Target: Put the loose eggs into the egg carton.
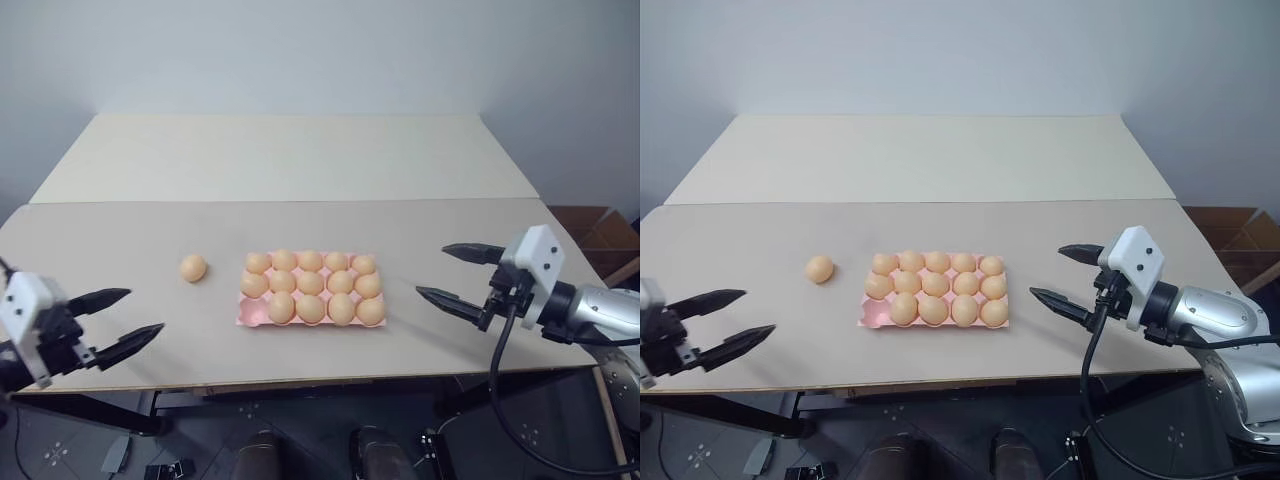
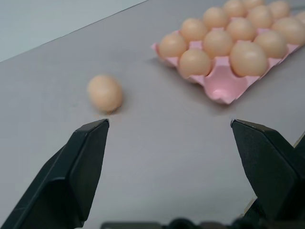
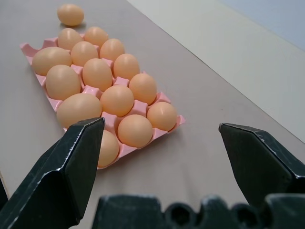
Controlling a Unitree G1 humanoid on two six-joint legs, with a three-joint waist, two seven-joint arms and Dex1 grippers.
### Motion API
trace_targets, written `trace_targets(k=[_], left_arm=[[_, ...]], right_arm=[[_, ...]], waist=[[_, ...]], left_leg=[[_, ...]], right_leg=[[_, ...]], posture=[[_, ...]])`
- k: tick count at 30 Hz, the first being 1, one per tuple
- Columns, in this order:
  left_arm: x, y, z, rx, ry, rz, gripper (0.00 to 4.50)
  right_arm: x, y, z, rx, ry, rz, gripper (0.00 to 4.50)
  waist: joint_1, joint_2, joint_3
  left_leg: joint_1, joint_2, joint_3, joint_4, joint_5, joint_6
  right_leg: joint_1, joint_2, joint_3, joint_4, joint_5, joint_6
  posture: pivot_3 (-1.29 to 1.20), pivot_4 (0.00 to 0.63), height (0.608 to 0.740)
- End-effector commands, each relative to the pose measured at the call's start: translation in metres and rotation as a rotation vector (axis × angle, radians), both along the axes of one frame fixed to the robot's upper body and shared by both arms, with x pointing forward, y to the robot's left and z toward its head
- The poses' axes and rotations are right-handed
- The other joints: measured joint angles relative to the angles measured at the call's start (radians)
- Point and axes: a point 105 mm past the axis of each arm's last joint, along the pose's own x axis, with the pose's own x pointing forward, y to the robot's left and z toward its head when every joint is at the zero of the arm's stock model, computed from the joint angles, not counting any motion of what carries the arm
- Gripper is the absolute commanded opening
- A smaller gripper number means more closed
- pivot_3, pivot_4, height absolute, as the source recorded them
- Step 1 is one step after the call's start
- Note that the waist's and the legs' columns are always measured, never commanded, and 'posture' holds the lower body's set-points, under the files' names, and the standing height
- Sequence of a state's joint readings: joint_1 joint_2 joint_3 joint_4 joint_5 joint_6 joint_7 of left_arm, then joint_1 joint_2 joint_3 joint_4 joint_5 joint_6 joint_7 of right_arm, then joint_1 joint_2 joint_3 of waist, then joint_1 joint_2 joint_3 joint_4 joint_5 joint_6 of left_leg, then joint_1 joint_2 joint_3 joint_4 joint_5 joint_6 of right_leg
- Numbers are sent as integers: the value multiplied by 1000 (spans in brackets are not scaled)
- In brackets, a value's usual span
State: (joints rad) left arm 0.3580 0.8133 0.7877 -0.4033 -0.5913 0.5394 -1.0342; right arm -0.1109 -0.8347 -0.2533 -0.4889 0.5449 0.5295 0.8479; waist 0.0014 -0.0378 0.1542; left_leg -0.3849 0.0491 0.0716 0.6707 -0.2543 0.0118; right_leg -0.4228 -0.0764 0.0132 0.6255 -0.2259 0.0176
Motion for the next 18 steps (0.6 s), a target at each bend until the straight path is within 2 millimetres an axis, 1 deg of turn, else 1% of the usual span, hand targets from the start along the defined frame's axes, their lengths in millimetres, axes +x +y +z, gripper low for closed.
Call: trace_targets(k=[1,6,9,12,13,16,18], left_arm=[[-2,-4,4,-14,-49,36,4438],[2,-10,0,-39,-53,57,4438],[19,-10,-1,-56,-40,108,4438],[60,-13,-8,-47,-27,238,4438],[73,-15,-9,-51,-28,274,4438],[97,-20,-14,-55,-9,324,4438],[116,-29,-20,-55,25,334,4438]], right_arm=[[0,-1,10,-20,-52,11,4500],[0,0,12,-23,-55,15,4500],[1,-1,14,-27,-61,13,4500],[1,1,16,-41,-79,11,4500],[1,2,17,-50,-85,11,4500],[-2,5,19,-47,-96,13,4500],[-5,8,21,-48,-111,16,4500]], waist=[[4,0,0],[7,-1,0],[9,-1,0],[17,-1,-1],[18,-1,-1],[8,-2,-1],[4,-2,-1]], left_leg=[[0,0,0,0,0,0],[-1,0,0,0,0,0],[0,0,0,0,0,0],[1,0,-1,1,0,0],[0,-1,-1,2,1,1],[-1,0,-2,3,0,1],[-2,-1,-2,3,0,1]], right_leg=[[0,0,0,0,0,0],[0,1,0,0,1,-2],[0,1,0,1,1,-2],[1,1,-1,2,2,-1],[1,1,-1,2,3,1],[1,2,-1,1,7,5],[1,1,1,0,7,6]], posture=[[0,150,740],[0,150,740],[0,150,740],[0,150,740],[0,150,740],[0,150,740],[0,150,740]])
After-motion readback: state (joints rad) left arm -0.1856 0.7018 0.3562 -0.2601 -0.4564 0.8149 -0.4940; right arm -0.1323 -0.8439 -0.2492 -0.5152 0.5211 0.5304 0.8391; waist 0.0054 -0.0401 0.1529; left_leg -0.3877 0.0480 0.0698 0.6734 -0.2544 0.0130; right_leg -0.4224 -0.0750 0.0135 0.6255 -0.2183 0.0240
